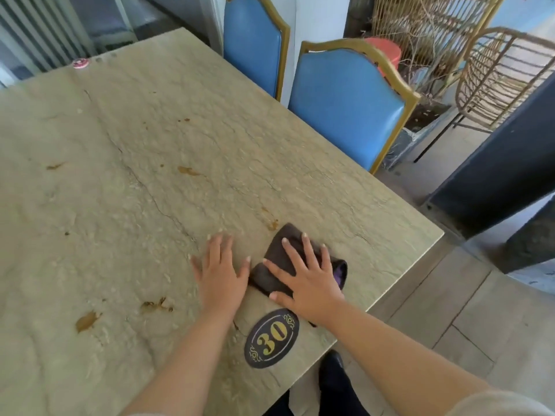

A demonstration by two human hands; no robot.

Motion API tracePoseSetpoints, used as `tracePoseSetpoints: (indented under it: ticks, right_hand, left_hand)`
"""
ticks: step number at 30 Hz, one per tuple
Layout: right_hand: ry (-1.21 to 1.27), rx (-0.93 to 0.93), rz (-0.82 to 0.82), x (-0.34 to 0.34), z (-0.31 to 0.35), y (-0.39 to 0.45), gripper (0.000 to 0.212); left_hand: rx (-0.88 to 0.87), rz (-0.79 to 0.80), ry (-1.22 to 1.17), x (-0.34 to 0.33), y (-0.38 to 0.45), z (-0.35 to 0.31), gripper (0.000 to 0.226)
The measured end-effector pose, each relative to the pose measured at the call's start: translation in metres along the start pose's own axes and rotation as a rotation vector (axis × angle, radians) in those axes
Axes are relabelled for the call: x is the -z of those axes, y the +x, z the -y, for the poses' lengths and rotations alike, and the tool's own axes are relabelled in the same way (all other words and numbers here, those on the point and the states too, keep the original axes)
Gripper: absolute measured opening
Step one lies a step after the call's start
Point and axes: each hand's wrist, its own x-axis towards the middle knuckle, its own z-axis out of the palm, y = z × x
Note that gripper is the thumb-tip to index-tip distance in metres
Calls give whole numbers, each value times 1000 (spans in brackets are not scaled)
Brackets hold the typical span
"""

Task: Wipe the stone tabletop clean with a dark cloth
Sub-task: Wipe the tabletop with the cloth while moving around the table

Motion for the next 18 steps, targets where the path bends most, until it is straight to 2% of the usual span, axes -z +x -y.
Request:
tracePoseSetpoints:
  ticks: [2,3,4,7,8,9,10,12,15,16,17,18]
  right_hand:
    - [-38,161,-17,3,-29,12,58]
    - [-49,144,-29,7,-44,22,56]
    - [-51,61,-42,10,-58,34,56]
    - [57,-340,-47,21,-69,82,59]
    - [93,-405,-38,24,-59,97,59]
    - [95,-381,-25,26,-45,107,60]
    - [63,-261,-29,25,-28,112,60]
    - [-12,144,-54,15,2,105,60]
    - [-71,662,-34,8,-5,93,55]
    - [-89,738,-31,11,-18,102,54]
    - [-116,726,-39,13,-30,115,53]
    - [-120,627,-70,17,-40,131,53]
  left_hand:
    - [29,26,95,-5,-5,9,71]
    - [30,37,133,-7,-6,12,73]
    - [34,44,153,-8,-6,12,74]
    - [54,15,154,-10,-5,9,68]
    - [57,-4,137,-9,-5,9,65]
    - [59,-17,103,-9,-6,8,63]
    - [63,-33,56,-9,-6,8,63]
    - [90,-96,-57,-9,-8,9,64]
    - [133,-142,-160,-8,-7,9,66]
    - [137,-143,-166,-8,-7,10,68]
    - [141,-141,-167,-9,-6,10,70]
    - [147,-136,-166,-8,-7,9,71]
